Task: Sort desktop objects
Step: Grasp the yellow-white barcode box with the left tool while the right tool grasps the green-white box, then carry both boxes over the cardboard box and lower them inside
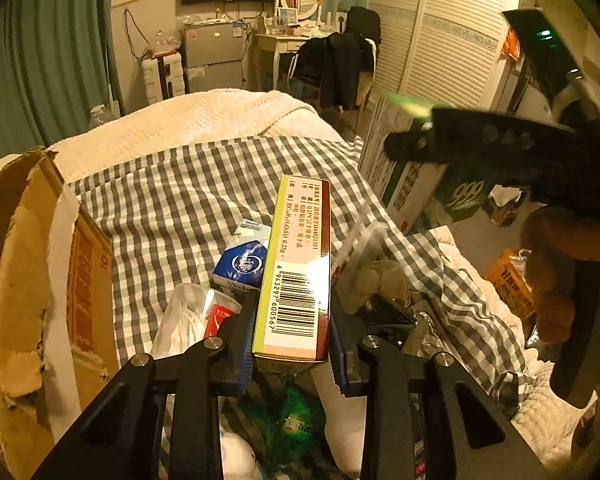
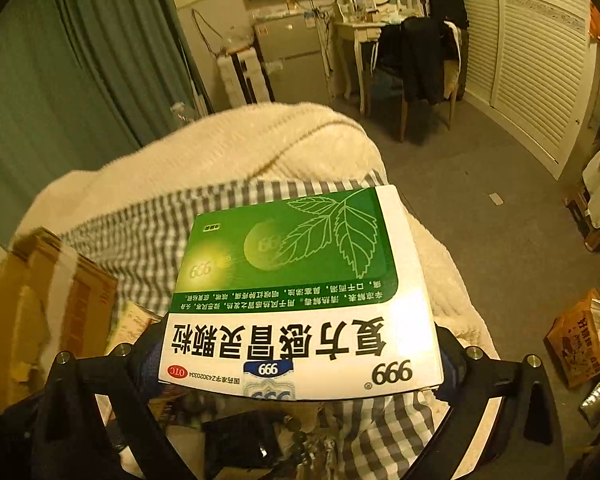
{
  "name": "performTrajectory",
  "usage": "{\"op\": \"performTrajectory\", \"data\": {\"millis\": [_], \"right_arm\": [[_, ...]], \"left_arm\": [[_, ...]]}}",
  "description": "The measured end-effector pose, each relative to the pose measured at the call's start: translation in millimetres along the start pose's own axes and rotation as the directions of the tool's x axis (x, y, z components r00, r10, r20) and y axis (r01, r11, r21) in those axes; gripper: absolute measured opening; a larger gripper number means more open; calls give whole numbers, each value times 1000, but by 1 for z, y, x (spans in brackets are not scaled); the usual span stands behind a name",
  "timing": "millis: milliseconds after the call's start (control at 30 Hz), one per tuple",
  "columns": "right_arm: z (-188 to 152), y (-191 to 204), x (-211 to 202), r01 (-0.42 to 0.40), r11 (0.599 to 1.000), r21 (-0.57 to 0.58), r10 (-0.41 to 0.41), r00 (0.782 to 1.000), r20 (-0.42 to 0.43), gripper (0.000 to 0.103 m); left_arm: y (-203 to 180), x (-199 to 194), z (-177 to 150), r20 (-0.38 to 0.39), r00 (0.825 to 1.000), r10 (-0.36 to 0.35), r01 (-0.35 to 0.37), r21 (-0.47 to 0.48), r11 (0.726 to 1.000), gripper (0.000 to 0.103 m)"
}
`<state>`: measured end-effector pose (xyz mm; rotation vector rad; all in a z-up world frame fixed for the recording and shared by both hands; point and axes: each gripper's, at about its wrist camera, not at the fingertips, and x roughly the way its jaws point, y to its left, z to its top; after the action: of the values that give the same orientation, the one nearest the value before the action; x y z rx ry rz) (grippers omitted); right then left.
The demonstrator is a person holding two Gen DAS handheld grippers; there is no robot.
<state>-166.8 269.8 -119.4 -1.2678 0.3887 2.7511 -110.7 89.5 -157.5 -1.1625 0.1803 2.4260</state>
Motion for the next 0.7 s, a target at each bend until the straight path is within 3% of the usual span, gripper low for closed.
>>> {"op": "performTrajectory", "data": {"millis": [700], "right_arm": [[-8, 17, -98, -26, 999, -31, 32, 976, 215, 100]], "left_arm": [[5, -90, 22, 154, 985, 72, -65, -47, 997, 31]]}}
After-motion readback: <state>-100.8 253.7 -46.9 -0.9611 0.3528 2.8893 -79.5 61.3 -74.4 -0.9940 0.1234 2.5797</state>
